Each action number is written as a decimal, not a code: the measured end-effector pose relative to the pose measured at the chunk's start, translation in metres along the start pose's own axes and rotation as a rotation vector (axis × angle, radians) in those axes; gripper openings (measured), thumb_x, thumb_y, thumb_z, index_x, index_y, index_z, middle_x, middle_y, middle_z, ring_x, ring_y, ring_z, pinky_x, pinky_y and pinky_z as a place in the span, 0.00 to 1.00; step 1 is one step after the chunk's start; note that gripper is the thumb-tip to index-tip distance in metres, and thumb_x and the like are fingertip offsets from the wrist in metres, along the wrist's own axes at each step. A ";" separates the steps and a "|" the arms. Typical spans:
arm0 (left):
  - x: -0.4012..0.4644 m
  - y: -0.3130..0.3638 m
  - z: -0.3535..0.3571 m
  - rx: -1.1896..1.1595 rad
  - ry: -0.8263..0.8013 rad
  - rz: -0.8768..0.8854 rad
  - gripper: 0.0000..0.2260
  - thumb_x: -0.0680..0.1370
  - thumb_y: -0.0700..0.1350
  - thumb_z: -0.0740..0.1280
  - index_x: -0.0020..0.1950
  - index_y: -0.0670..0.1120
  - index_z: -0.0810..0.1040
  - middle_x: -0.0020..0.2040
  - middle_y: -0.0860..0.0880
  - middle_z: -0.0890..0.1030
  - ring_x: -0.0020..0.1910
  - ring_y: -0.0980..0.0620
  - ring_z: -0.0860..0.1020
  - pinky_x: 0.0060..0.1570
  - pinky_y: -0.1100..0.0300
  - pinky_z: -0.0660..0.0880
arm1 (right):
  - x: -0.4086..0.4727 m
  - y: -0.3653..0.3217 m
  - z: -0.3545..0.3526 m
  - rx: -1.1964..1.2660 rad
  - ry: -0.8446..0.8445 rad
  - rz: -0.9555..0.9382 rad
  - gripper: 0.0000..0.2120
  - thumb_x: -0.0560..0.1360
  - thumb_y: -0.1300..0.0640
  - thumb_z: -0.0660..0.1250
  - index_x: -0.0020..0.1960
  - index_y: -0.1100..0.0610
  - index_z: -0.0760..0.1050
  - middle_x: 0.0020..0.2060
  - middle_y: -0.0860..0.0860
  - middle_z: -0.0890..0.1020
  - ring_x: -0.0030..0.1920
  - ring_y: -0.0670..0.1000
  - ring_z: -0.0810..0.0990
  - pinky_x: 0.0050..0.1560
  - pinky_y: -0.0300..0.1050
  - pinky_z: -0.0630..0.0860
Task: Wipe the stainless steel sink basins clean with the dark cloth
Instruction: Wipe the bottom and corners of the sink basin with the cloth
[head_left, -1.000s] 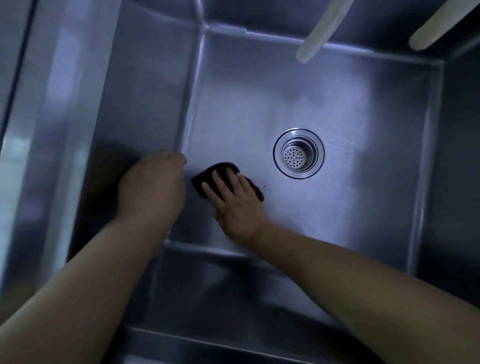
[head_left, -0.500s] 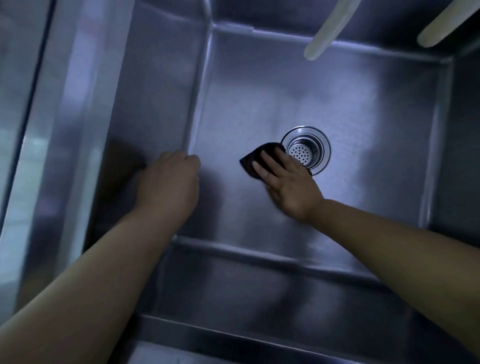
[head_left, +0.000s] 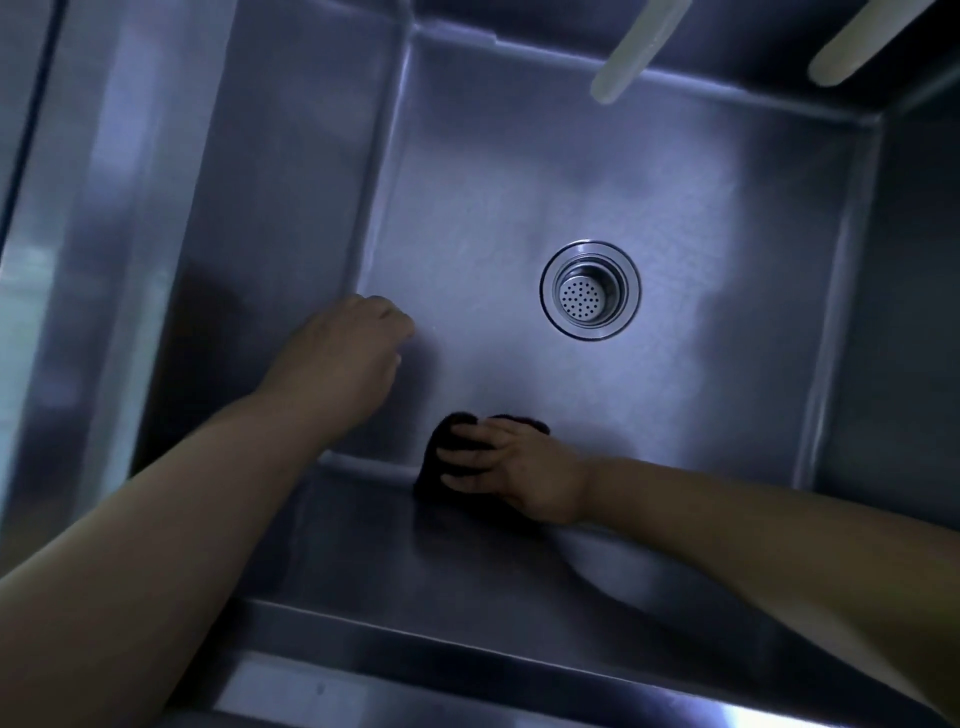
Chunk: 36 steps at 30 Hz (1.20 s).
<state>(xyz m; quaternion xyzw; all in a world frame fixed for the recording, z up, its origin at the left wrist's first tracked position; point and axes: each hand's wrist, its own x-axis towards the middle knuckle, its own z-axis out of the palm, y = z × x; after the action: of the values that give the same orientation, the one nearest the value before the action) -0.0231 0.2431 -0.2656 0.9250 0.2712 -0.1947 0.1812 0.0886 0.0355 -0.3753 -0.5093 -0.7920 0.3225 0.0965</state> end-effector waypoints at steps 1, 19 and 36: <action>0.000 0.001 0.001 -0.006 -0.002 0.004 0.13 0.76 0.40 0.63 0.60 0.45 0.76 0.60 0.46 0.75 0.59 0.44 0.71 0.56 0.47 0.72 | -0.014 0.007 -0.004 -0.012 -0.007 0.008 0.21 0.79 0.58 0.59 0.71 0.51 0.68 0.73 0.50 0.64 0.75 0.58 0.54 0.72 0.53 0.51; 0.009 0.058 0.007 0.260 -0.199 0.358 0.25 0.76 0.47 0.62 0.72 0.53 0.61 0.72 0.51 0.64 0.67 0.48 0.66 0.61 0.55 0.67 | -0.127 0.027 -0.016 -0.070 0.000 0.068 0.22 0.76 0.58 0.67 0.68 0.48 0.71 0.70 0.50 0.69 0.72 0.59 0.58 0.69 0.61 0.57; 0.078 0.120 0.071 0.608 -0.220 0.174 0.35 0.76 0.46 0.64 0.75 0.38 0.48 0.76 0.34 0.49 0.73 0.35 0.55 0.68 0.41 0.59 | -0.142 0.162 -0.089 -0.189 0.525 1.249 0.28 0.79 0.58 0.55 0.77 0.55 0.50 0.76 0.58 0.52 0.75 0.64 0.49 0.74 0.51 0.46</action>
<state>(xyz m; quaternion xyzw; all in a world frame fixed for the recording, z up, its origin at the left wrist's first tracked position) 0.0873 0.1507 -0.3350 0.9298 0.0995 -0.3493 -0.0589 0.3181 -0.0069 -0.3800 -0.9383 -0.3248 0.1128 0.0364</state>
